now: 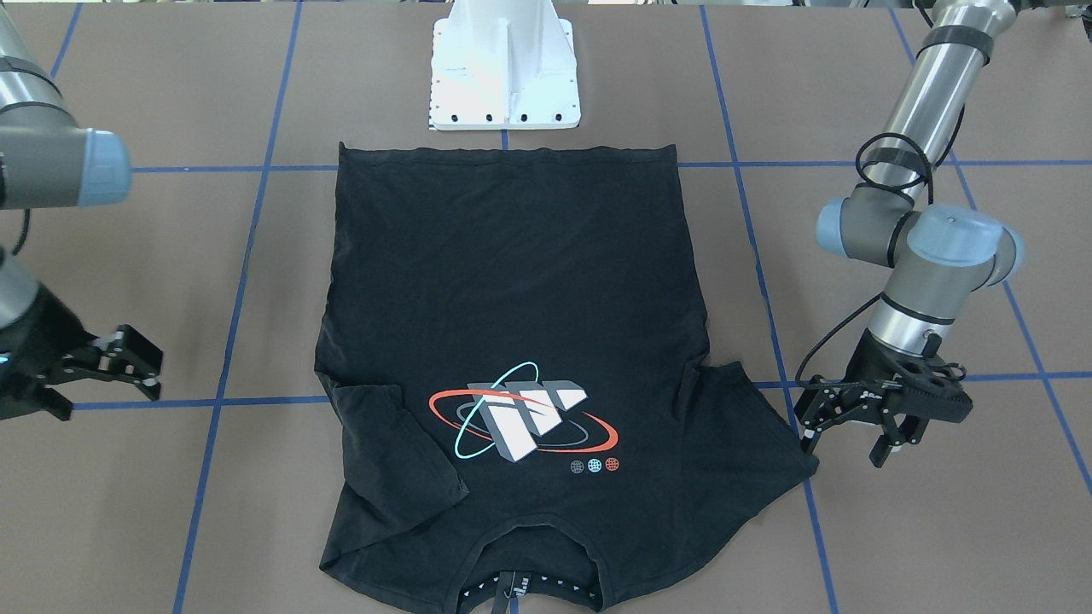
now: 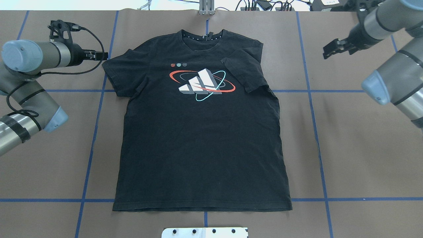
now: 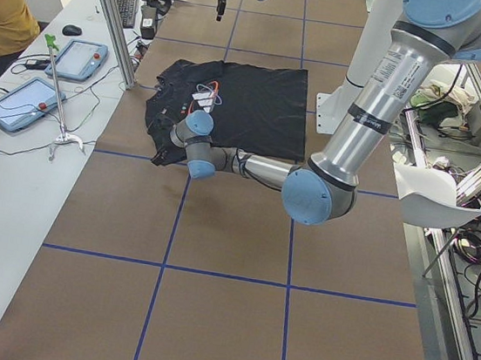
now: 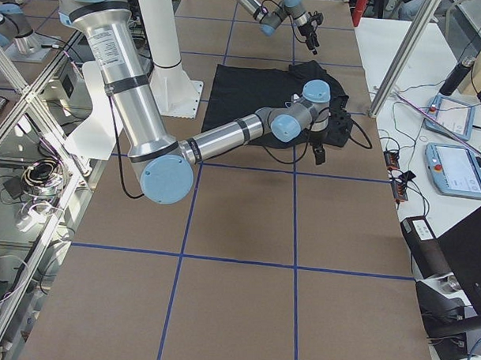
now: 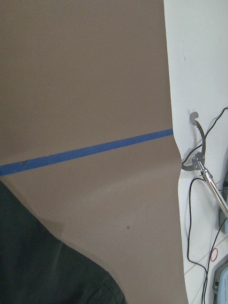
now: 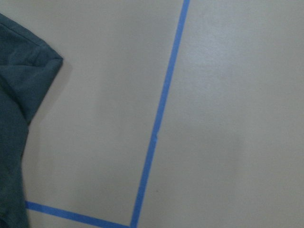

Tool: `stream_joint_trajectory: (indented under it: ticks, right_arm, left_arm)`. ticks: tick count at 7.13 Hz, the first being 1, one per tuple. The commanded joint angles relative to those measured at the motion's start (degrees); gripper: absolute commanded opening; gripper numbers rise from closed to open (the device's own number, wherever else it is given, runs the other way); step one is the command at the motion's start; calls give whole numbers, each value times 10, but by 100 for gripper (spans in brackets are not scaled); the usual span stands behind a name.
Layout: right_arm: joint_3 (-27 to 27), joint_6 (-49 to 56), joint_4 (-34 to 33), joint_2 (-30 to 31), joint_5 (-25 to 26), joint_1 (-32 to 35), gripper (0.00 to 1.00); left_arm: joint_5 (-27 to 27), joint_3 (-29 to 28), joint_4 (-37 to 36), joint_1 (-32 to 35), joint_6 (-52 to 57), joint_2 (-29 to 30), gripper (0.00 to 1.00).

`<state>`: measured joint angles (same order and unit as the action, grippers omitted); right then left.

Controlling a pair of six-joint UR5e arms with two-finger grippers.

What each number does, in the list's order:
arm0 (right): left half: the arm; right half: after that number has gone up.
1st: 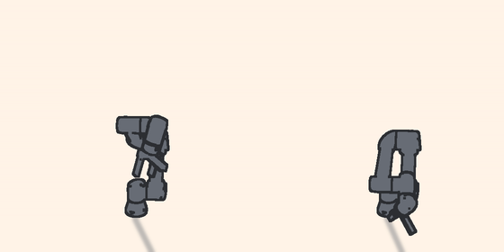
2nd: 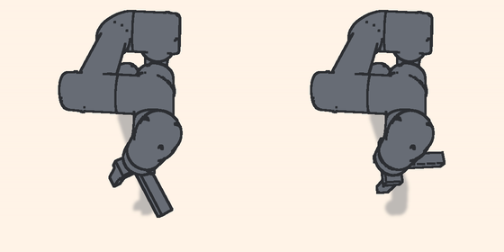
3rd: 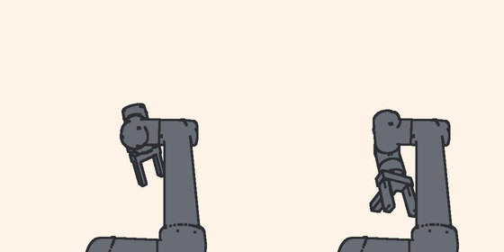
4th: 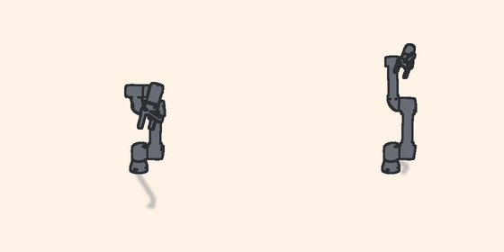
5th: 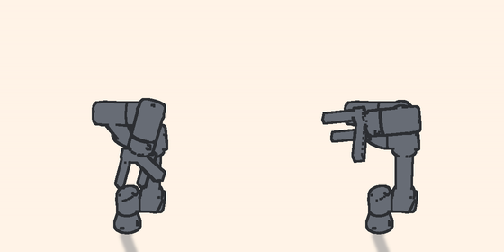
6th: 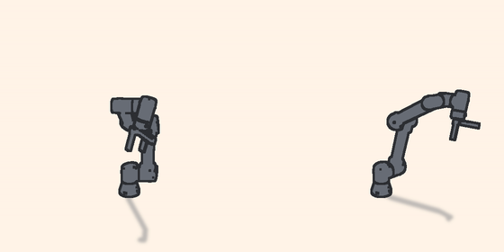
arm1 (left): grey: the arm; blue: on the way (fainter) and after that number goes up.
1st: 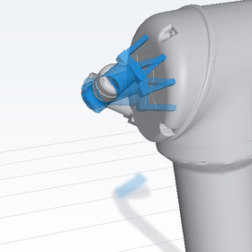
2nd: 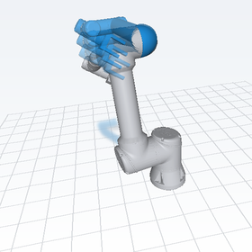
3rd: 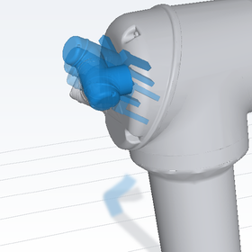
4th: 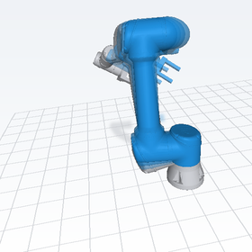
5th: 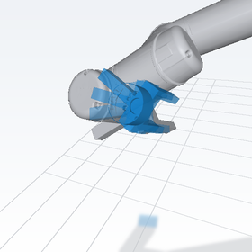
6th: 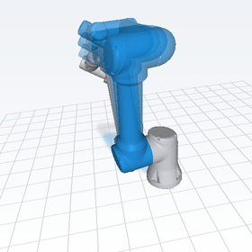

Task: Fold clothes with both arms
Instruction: 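Raise the right gripper away while the left gripper moves toward the shirt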

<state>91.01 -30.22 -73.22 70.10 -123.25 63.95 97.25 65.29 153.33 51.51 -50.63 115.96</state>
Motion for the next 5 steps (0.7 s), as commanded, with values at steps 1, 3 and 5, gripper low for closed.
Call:
stream_joint_trajectory:
  ticks: [1, 3, 5]
  right_arm:
    - [1, 56, 1, 31, -19, 31, 100]
    - [0, 56, 1, 32, -18, 30, 100]
    - [0, 57, 1, 32, -18, 30, 100]
  left_arm:
    - [-29, -15, 2, -16, -2, 1, 87]
    - [-37, -25, 3, -23, -2, 2, 81]
    - [-37, -29, 3, -31, -2, 8, 69]
